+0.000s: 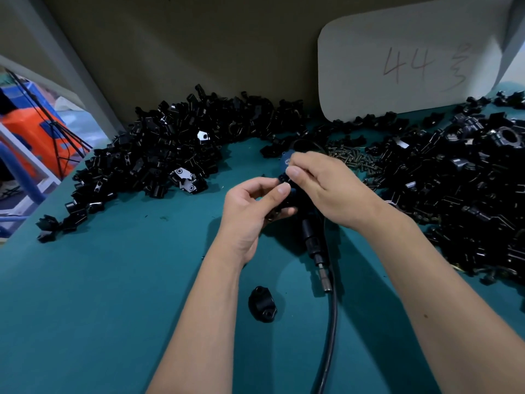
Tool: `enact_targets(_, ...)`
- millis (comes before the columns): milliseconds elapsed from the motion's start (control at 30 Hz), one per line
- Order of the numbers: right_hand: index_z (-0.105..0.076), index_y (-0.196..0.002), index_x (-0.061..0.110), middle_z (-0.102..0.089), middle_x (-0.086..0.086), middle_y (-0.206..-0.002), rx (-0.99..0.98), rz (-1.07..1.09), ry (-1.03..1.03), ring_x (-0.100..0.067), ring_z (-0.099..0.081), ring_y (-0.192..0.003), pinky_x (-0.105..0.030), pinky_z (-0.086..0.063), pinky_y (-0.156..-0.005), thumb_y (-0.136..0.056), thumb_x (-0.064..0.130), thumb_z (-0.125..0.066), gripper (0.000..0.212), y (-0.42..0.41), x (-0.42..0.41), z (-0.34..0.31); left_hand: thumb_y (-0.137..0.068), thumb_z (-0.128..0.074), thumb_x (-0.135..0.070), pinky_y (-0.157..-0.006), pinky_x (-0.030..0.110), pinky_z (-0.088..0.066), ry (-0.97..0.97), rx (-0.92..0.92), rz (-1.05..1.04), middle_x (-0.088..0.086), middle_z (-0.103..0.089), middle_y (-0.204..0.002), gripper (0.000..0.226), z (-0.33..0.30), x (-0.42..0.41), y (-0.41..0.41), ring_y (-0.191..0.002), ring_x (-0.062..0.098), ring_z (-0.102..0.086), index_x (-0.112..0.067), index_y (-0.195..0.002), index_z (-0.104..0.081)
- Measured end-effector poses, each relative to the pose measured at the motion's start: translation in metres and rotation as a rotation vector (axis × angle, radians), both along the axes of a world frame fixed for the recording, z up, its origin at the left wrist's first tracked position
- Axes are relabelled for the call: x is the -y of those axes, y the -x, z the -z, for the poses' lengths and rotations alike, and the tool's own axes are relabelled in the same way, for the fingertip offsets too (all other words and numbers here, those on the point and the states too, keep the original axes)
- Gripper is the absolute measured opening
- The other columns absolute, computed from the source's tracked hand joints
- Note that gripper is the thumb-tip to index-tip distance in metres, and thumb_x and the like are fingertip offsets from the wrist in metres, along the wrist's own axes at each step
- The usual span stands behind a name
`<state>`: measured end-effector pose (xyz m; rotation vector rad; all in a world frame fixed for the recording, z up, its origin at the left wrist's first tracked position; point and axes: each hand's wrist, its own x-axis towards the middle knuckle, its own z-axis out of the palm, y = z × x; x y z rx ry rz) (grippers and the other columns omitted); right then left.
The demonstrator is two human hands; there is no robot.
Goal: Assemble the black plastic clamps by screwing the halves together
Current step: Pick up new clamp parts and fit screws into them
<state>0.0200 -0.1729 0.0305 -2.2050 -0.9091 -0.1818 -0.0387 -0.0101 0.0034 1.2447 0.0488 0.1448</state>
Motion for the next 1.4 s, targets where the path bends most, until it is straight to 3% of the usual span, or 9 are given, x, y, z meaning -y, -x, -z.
enact_targets(133, -0.057, -0.074, 0.001, -0.044, 0.000, -0.068, 0.017, 0.046, -0.022, -0.011, -0.042, -0.066, -0.021, -0.033, -0.063, -0.109, 0.034, -0.048, 0.048, 0.001, -0.003, 0.001, -0.072, -0.081, -0.011, -0.069, 0.030, -0.062, -0.051, 0.072, -0.009, 0.015, -0.071, -0.093, 0.012, 0.000, 0.001, 0.001, -0.082, 0.020, -0.073, -0.013, -0.083, -0.080)
enact_targets(300, -0.046, -0.061, 0.013, -0.048, -0.001, -0.061, -0.060, 0.092, -0.052, -0.019, -0.046, -0.060, -0.044, -0.041, -0.063, -0.104, 0.064, -0.035, 0.067, 0.008, -0.004, -0.004, -0.078, -0.080, -0.006, -0.069, 0.033, -0.062, -0.086, 0.104, 0.000, 0.010, -0.076, -0.089, 0.011, 0.000, 0.001, 0.000, -0.081, 0.023, -0.074, -0.006, -0.088, -0.077)
enact_targets(433, -0.049, -0.069, 0.010, -0.050, -0.002, -0.072, -0.060, -0.009, 0.055, -0.021, -0.050, -0.072, -0.050, -0.043, -0.073, -0.102, 0.041, -0.039, 0.046, 0.008, -0.002, -0.009, -0.076, -0.080, -0.005, -0.068, 0.031, -0.062, -0.096, 0.098, -0.042, 0.014, -0.076, -0.089, 0.021, -0.001, -0.004, -0.001, -0.080, 0.023, -0.075, 0.001, -0.094, -0.073)
enact_targets(700, -0.076, -0.083, 0.002, -0.037, -0.002, -0.074, -0.158, 0.025, -0.011, -0.011, -0.040, -0.068, -0.035, -0.038, -0.072, -0.106, 0.045, -0.050, 0.055, 0.009, 0.001, -0.009, -0.074, -0.080, -0.006, -0.069, 0.032, -0.062, -0.085, 0.139, 0.004, 0.012, -0.078, -0.089, 0.021, -0.001, -0.004, 0.000, -0.081, 0.025, -0.076, 0.000, -0.093, -0.074)
enact_targets(800, -0.080, -0.079, 0.015, -0.037, 0.004, -0.073, -0.203, 0.062, -0.093, -0.006, -0.041, -0.064, -0.031, -0.037, -0.067, -0.105, 0.047, -0.053, 0.049, 0.009, -0.002, -0.006, -0.075, -0.081, -0.007, -0.070, 0.033, -0.062, -0.077, 0.134, -0.011, 0.023, -0.076, -0.096, 0.023, -0.001, -0.004, -0.002, -0.085, 0.027, -0.076, 0.002, -0.094, -0.074)
enact_targets(867, -0.076, -0.074, 0.029, -0.041, 0.005, -0.073, -0.166, 0.107, -0.167, -0.006, -0.044, -0.064, -0.026, -0.035, -0.064, -0.102, 0.046, -0.058, 0.038, 0.009, -0.005, -0.003, -0.075, -0.081, -0.008, -0.070, 0.033, -0.062, -0.081, 0.135, -0.027, 0.029, -0.073, -0.099, 0.024, -0.002, -0.004, -0.003, -0.086, 0.028, -0.076, 0.002, -0.095, -0.073)
enact_targets(1000, -0.058, -0.078, 0.022, -0.046, 0.000, -0.081, -0.112, 0.066, -0.199, -0.014, -0.046, -0.076, -0.028, -0.037, -0.070, -0.102, 0.037, -0.062, 0.029, 0.008, -0.007, 0.002, -0.073, -0.081, -0.008, -0.069, 0.034, -0.062, -0.103, 0.147, -0.006, 0.010, -0.077, -0.088, 0.022, -0.003, -0.008, -0.003, -0.082, 0.024, -0.076, 0.000, -0.092, -0.073)
enact_targets(1200, -0.066, -0.068, 0.011, -0.044, 0.002, -0.067, -0.109, 0.103, -0.180, -0.011, -0.044, -0.064, -0.029, -0.035, -0.062, -0.104, 0.046, -0.055, 0.051, 0.008, -0.012, 0.002, -0.074, -0.084, -0.004, -0.066, 0.030, -0.061, -0.159, 0.158, 0.005, 0.011, -0.074, -0.084, 0.017, -0.003, -0.010, -0.003, -0.074, 0.028, -0.076, -0.007, -0.088, -0.076)
enact_targets(1400, -0.044, -0.070, 0.022, -0.046, 0.007, -0.060, -0.105, 0.200, -0.170, -0.012, -0.042, -0.058, -0.034, -0.035, -0.059, -0.105, 0.060, -0.039, 0.052, 0.010, -0.013, 0.001, -0.080, -0.079, -0.008, -0.073, 0.032, -0.062, -0.027, 0.091, -0.104, 0.007, -0.074, -0.087, 0.006, -0.003, -0.009, -0.005, -0.081, 0.019, -0.073, -0.008, -0.086, -0.077)
